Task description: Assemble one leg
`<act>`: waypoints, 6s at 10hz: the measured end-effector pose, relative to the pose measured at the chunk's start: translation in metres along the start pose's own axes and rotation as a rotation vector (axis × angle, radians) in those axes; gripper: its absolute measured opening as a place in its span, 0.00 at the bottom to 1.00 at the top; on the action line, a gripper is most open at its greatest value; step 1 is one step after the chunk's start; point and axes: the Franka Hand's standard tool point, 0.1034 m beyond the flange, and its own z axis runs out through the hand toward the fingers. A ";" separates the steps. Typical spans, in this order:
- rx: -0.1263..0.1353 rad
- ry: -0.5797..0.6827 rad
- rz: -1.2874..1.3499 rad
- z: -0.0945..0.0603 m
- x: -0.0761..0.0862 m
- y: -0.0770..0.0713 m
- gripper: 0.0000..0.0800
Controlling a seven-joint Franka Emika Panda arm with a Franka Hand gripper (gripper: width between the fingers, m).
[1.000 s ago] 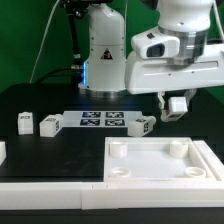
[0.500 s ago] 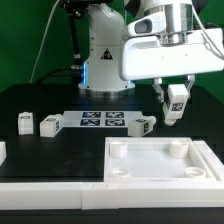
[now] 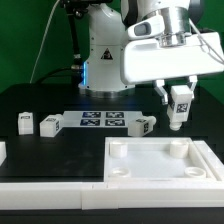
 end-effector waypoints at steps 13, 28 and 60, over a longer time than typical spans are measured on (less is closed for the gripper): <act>-0.006 -0.020 -0.050 0.018 0.084 0.022 0.36; -0.030 0.139 -0.169 0.061 0.102 0.041 0.36; 0.028 -0.282 -0.020 0.062 0.084 0.040 0.81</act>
Offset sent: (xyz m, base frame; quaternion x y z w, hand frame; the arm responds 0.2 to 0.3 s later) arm 0.0666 -0.0108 -0.0033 0.0053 -0.0293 -0.0101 0.9995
